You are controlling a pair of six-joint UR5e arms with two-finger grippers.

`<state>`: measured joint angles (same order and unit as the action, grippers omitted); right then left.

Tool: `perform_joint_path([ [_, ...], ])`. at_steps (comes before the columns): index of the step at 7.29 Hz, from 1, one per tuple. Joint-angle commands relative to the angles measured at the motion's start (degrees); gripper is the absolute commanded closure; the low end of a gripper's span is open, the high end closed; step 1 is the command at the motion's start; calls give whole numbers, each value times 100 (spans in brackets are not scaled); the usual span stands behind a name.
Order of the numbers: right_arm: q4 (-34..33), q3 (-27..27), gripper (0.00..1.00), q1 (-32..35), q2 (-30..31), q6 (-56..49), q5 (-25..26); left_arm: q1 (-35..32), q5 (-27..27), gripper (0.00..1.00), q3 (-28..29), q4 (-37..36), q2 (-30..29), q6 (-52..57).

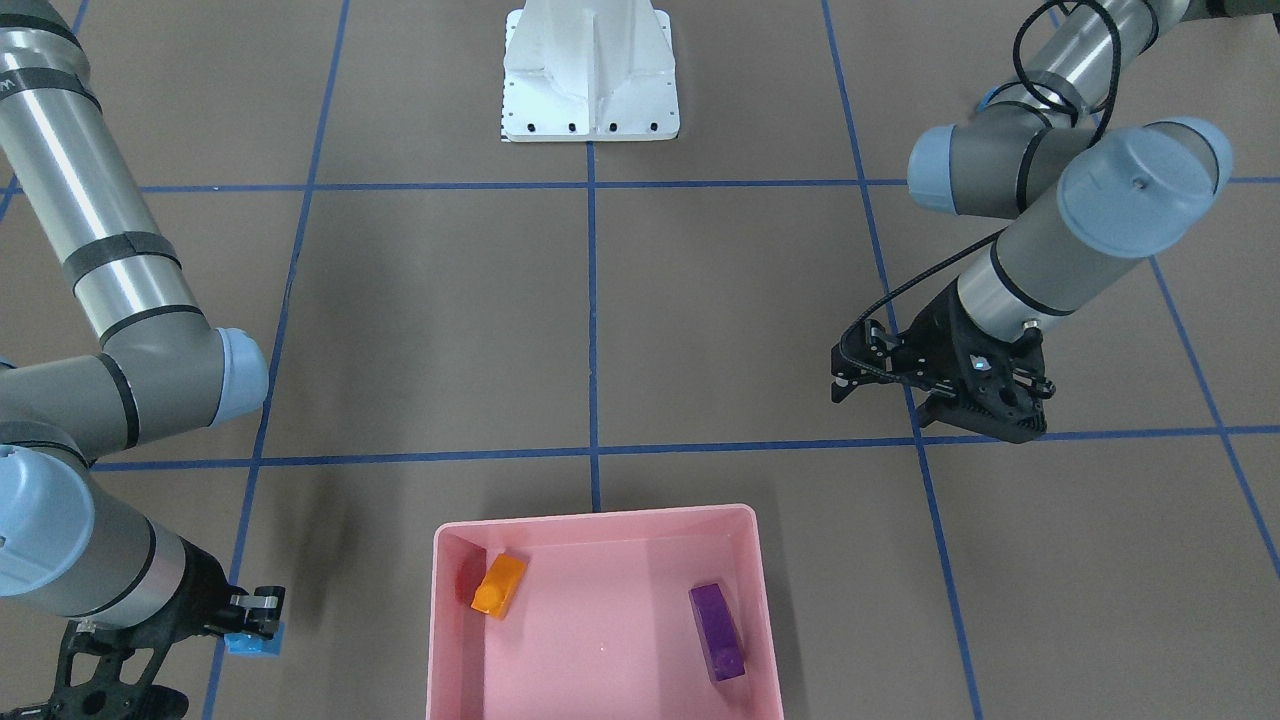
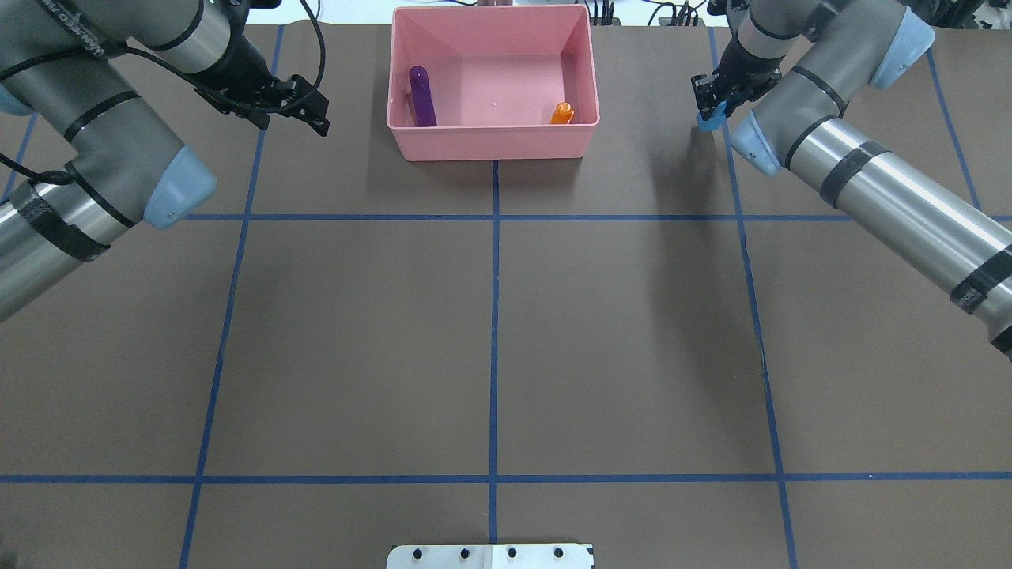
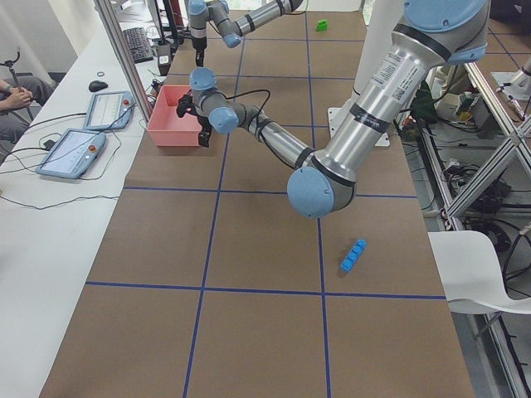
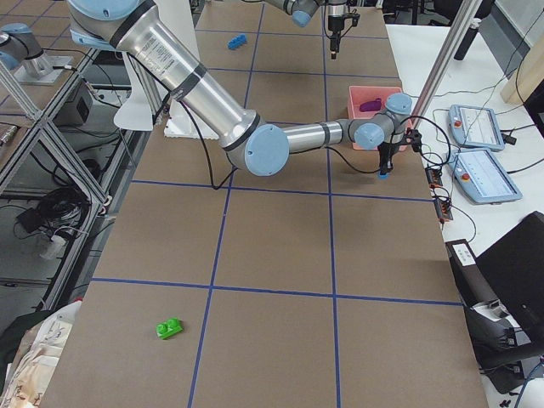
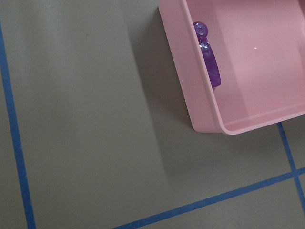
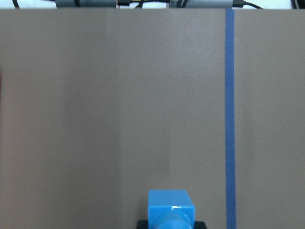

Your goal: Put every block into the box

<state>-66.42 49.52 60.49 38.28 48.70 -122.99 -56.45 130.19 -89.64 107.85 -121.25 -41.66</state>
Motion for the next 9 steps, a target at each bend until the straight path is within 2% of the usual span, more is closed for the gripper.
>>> perform_joint_path([
  [1,-781,-12,100,50,-836,1384,-15,2,67,0,-439,-1,478,17],
  [2,-1107,-39,100,41,-1153,1788,3,11,59,0,-441,8,488,26],
  [3,-1101,-204,100,-2,-1400,2001,81,11,50,0,-441,8,488,18],
  [4,-901,-528,100,-220,-1663,1960,369,11,50,0,-449,8,497,17],
  [5,-177,-836,100,-553,-1744,1994,1094,19,41,0,-449,8,506,26],
  [6,265,-1230,100,-643,-1823,1986,1223,20,41,0,-449,8,506,18],
  [7,287,-1260,78,-688,-1824,1916,1268,20,32,0,-449,8,515,17],
  [8,287,-1261,14,-749,-1824,1724,1364,20,32,0,-449,8,515,17],
  [9,279,-1261,2,-767,-1798,1713,1330,20,24,0,-449,8,515,17],
])
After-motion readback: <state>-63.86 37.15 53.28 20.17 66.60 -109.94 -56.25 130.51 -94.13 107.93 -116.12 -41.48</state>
